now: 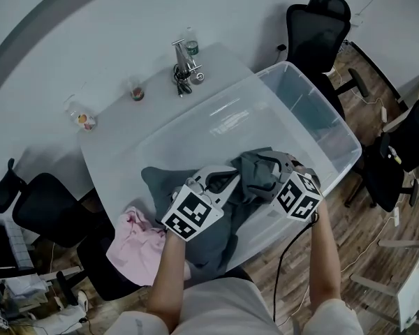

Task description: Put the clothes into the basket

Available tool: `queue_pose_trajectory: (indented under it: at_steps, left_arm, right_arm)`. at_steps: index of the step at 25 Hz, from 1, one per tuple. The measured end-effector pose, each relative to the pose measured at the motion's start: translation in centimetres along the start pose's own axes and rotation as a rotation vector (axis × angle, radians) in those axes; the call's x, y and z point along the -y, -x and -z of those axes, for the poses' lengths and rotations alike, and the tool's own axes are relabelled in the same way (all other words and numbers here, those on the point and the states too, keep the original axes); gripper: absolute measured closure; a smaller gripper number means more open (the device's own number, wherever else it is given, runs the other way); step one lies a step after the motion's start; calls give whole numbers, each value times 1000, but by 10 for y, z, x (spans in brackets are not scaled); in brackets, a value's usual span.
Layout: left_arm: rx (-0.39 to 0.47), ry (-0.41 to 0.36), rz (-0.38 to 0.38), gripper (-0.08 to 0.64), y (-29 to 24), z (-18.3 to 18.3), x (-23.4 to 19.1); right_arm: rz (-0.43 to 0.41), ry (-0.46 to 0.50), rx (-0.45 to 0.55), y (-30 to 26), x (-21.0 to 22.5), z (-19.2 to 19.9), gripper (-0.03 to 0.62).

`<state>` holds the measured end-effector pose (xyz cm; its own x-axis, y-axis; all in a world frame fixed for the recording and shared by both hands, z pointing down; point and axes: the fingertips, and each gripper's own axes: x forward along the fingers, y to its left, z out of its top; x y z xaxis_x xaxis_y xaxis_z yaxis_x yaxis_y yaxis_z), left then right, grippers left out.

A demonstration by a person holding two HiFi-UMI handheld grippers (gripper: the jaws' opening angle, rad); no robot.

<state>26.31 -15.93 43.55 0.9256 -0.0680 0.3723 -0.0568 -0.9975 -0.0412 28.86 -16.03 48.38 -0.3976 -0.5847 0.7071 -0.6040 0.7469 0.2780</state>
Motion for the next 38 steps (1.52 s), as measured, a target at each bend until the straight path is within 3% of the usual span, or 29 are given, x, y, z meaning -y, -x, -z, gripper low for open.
queue_pose_trajectory:
  at_steps: [5, 10, 13, 17, 27, 32, 34, 38]
  left_arm:
    - [133, 4, 17, 560, 20, -26, 3]
    - [302, 39, 48, 560, 42, -55, 8]
    - [361, 82, 52, 560, 52, -69, 11]
    - [382, 70, 61, 560, 60, -73, 22]
    - [465, 31, 54, 560, 85, -79, 40]
    - [455, 63, 31, 560, 102, -80, 49]
    - [490, 38, 14, 560, 113, -83, 53]
    - [452, 40, -31, 560, 143, -77, 59]
  right_arm:
    - [114, -96, 194, 41, 5, -41, 426]
    - [184, -209, 398, 75, 6, -69, 551]
    - [195, -287, 534, 95, 3, -83, 577]
    - [195, -338, 685, 119, -8, -96, 586]
    - [211, -345, 736, 133, -32, -102, 586]
    - [215, -329, 737, 137, -43, -114, 586]
    - [225, -313, 743, 140, -49, -121, 586]
    - [219, -243, 737, 140, -73, -148, 586]
